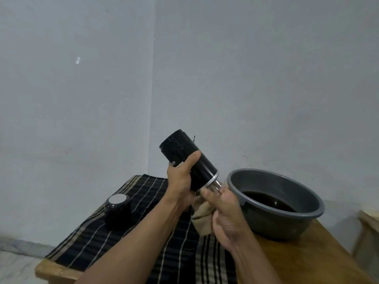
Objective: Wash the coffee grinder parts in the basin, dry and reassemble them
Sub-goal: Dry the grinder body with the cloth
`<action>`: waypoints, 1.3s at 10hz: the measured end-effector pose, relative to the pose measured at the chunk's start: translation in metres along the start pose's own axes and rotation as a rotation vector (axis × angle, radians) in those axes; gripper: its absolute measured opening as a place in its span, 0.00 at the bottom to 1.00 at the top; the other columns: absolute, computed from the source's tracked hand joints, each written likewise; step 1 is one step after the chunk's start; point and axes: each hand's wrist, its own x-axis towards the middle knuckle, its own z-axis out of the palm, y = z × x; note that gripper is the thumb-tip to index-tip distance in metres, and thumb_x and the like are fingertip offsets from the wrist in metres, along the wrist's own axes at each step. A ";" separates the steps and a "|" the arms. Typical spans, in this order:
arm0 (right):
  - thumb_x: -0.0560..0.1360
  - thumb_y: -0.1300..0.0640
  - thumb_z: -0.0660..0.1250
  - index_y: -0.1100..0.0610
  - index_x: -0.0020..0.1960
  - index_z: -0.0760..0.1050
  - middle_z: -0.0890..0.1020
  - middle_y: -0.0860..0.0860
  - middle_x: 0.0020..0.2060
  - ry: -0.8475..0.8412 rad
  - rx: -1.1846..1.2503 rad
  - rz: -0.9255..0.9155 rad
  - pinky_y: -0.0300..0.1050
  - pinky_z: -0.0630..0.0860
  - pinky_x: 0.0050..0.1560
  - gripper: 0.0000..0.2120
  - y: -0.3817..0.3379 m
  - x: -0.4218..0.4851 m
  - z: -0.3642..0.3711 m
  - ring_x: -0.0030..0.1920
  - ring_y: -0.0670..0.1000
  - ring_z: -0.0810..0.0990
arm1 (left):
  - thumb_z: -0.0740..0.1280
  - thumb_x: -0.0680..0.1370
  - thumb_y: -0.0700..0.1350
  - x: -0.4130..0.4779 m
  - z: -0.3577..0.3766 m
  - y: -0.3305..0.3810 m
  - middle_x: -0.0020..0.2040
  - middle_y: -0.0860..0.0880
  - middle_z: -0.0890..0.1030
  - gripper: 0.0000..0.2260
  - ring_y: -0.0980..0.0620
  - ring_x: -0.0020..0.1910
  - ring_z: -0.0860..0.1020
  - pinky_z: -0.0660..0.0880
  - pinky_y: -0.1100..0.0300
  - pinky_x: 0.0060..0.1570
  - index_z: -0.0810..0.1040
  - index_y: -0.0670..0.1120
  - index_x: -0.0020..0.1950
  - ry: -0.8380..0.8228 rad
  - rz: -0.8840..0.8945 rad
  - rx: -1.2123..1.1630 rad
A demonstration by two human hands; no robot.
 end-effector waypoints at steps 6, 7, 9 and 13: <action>0.76 0.59 0.64 0.53 0.64 0.74 0.84 0.49 0.58 0.308 -1.832 -1.042 0.53 0.67 0.51 0.17 0.008 0.003 -0.061 0.57 0.56 0.74 | 0.84 0.63 0.52 -0.004 0.014 0.011 0.57 0.38 0.85 0.36 0.37 0.54 0.85 0.80 0.36 0.55 0.79 0.39 0.65 0.098 -0.403 -0.138; 0.76 0.60 0.58 0.54 0.57 0.77 0.85 0.52 0.48 0.258 -1.742 -0.794 0.51 0.76 0.42 0.13 0.014 0.003 -0.047 0.46 0.54 0.81 | 0.84 0.64 0.46 -0.006 0.019 0.003 0.52 0.39 0.86 0.30 0.37 0.52 0.85 0.80 0.32 0.54 0.79 0.39 0.63 0.125 -0.250 -0.104; 0.83 0.52 0.63 0.62 0.70 0.71 0.78 0.56 0.40 0.067 0.090 0.193 0.42 0.74 0.31 0.19 -0.011 0.003 -0.023 0.32 0.50 0.75 | 0.84 0.62 0.52 -0.003 0.005 -0.001 0.59 0.29 0.78 0.38 0.30 0.61 0.78 0.68 0.30 0.69 0.76 0.35 0.65 -0.201 -0.114 -0.072; 0.81 0.62 0.61 0.51 0.64 0.73 0.81 0.52 0.38 0.255 -0.992 -0.133 0.42 0.75 0.33 0.14 0.006 0.009 -0.015 0.34 0.52 0.80 | 0.85 0.60 0.50 -0.006 0.012 -0.003 0.60 0.29 0.81 0.35 0.30 0.58 0.82 0.77 0.32 0.60 0.78 0.40 0.62 0.014 -0.235 -0.125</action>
